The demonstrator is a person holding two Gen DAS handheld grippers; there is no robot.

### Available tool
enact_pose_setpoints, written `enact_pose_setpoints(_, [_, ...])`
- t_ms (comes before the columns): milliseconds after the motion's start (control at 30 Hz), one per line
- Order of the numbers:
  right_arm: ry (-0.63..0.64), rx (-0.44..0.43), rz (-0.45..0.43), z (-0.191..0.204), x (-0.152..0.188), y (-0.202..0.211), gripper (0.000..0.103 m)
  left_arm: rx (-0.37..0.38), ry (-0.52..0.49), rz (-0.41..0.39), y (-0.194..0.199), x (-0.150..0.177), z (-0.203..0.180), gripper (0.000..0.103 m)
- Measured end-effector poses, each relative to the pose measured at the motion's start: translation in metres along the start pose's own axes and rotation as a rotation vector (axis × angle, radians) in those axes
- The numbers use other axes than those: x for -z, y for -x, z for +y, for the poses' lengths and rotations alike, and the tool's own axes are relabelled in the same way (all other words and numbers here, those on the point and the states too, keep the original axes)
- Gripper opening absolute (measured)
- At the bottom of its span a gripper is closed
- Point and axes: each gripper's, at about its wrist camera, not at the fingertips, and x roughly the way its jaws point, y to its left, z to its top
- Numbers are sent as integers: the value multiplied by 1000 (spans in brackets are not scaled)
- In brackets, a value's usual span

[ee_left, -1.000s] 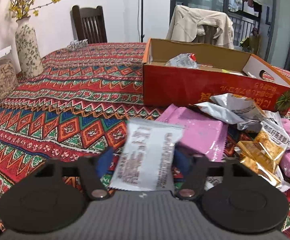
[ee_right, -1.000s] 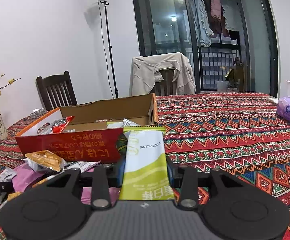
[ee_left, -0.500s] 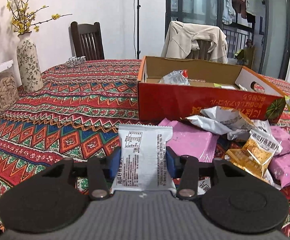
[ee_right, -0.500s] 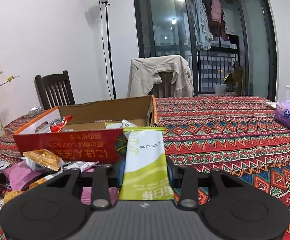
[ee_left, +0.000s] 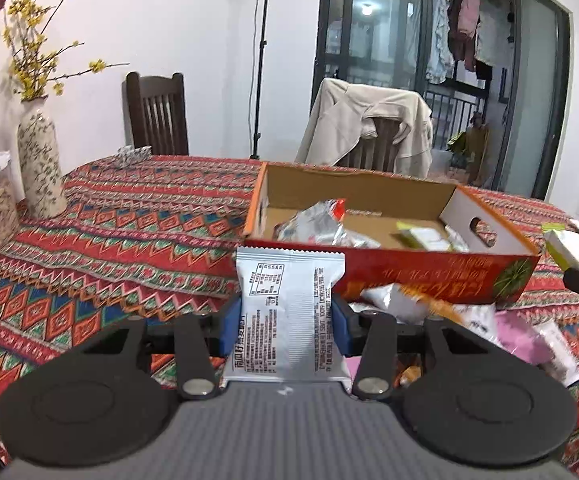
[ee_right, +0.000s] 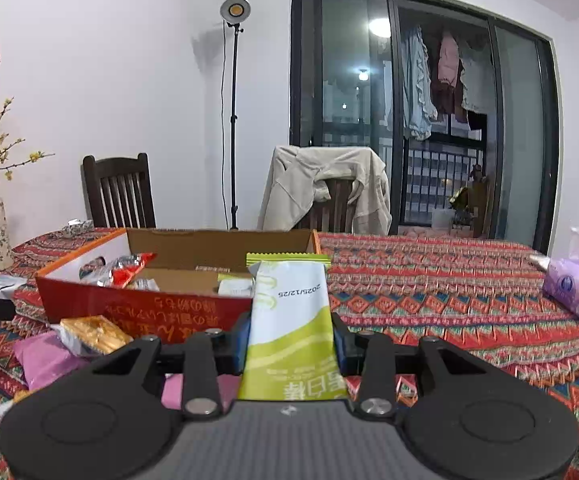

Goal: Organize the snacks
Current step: 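Carry both packets over the box and open both tools to drop them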

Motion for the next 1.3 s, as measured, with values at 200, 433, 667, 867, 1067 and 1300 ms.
enact_pose_setpoints(200, [20,-9,-34,4,-24,-9,38,38,-2,-44,-5,-21,-13,46])
enact_pose_setpoints(433, [21,-38,-71,14,-57,-31,38,56,0,-103,-22,-54,-29,46])
enact_pose_setpoints(667, [26,-48,-108,25,-90,-62,38,33,14,-132,-53,-85,-42,46])
enact_pose_setpoints(867, [-21,-39,-90,24,-101,-100,38,28,16,-125,-87,-106,-51,46])
enact_pose_setpoints(1067, [-27,-38,-47,18,-82,-127,38,27,5,-100,-117,-99,-54,46])
enact_pose_setpoints(1300, [-55,-73,45,14,-68,-140,38,38,-28,-42,-136,-84,-50,46])
